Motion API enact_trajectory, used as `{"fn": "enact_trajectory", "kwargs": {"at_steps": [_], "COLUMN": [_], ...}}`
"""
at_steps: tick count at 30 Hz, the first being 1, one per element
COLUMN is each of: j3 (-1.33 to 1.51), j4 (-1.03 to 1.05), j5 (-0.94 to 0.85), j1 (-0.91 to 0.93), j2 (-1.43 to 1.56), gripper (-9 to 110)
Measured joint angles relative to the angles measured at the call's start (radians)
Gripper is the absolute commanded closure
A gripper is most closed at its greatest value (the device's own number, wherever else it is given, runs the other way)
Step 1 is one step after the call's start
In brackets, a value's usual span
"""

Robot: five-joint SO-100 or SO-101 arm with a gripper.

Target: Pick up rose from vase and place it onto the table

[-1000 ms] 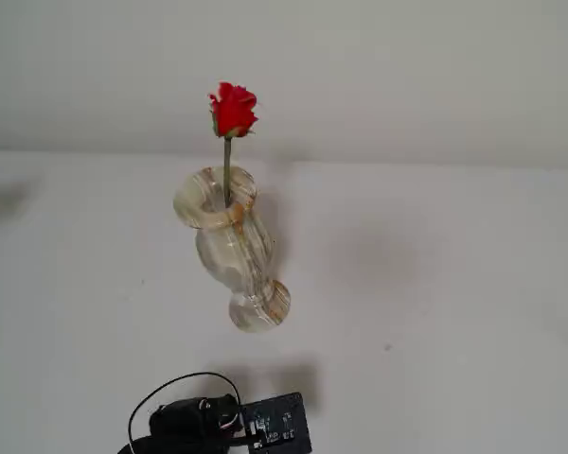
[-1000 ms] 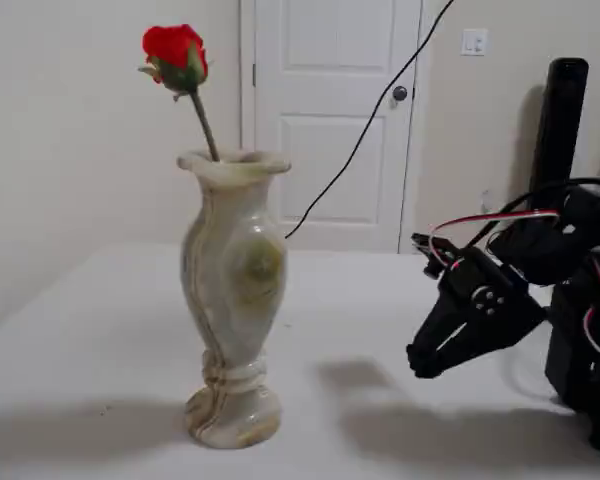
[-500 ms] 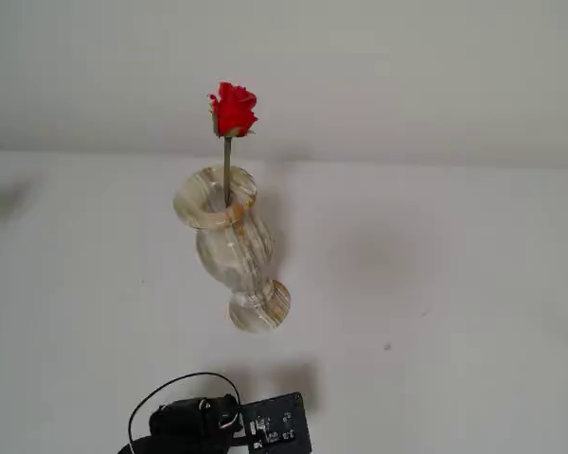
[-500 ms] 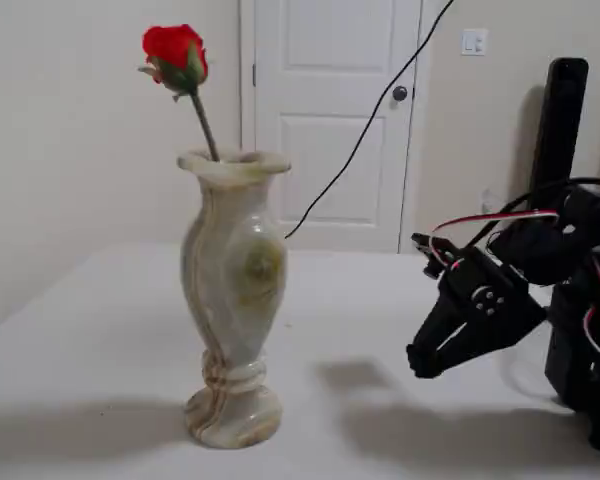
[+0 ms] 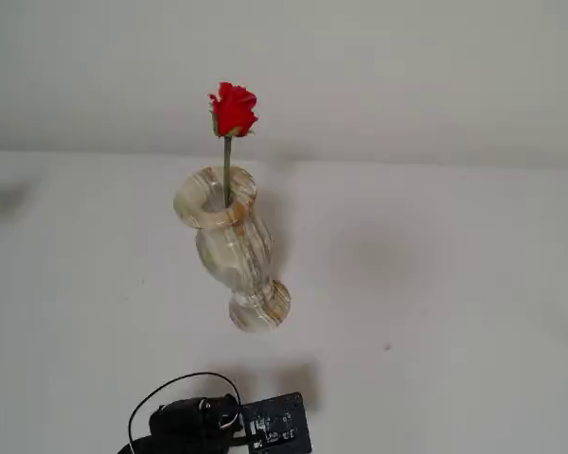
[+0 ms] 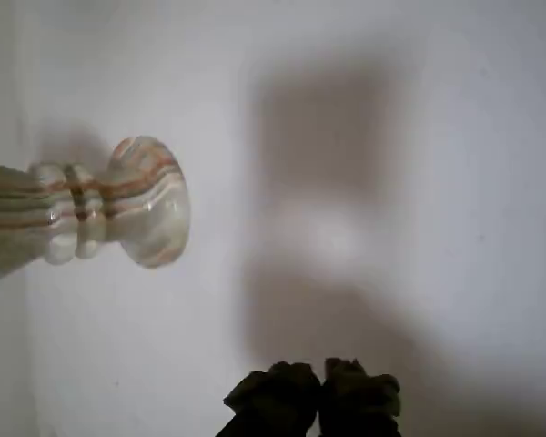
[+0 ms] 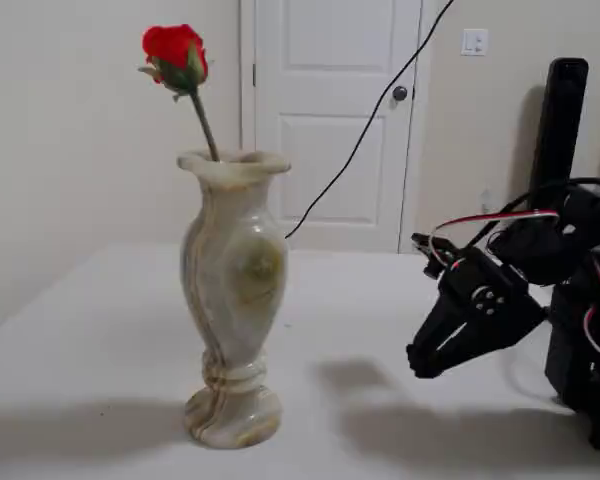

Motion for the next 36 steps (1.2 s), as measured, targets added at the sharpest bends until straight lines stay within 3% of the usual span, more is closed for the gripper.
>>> {"fn": "enact_trajectory", "kwargs": {"at_steps": [7,15,21,27,32,36], "j3": [0.0,0.006,0.008,-0.17,-0.298,-0.428], "j4": [0.0,0.005,0.067,0.025,-0.273,-0.437], "j5": [-0.005,-0.135,-0.588,-0.896,-1.146,-1.244], "j1": [-0.011,-0.12,-0.153,-0.034,0.084,0.144], "j2": [0.0,0.0,0.0,0.006,-0.034,-0.199], "gripper": [101,101,101,82,76,76]}}
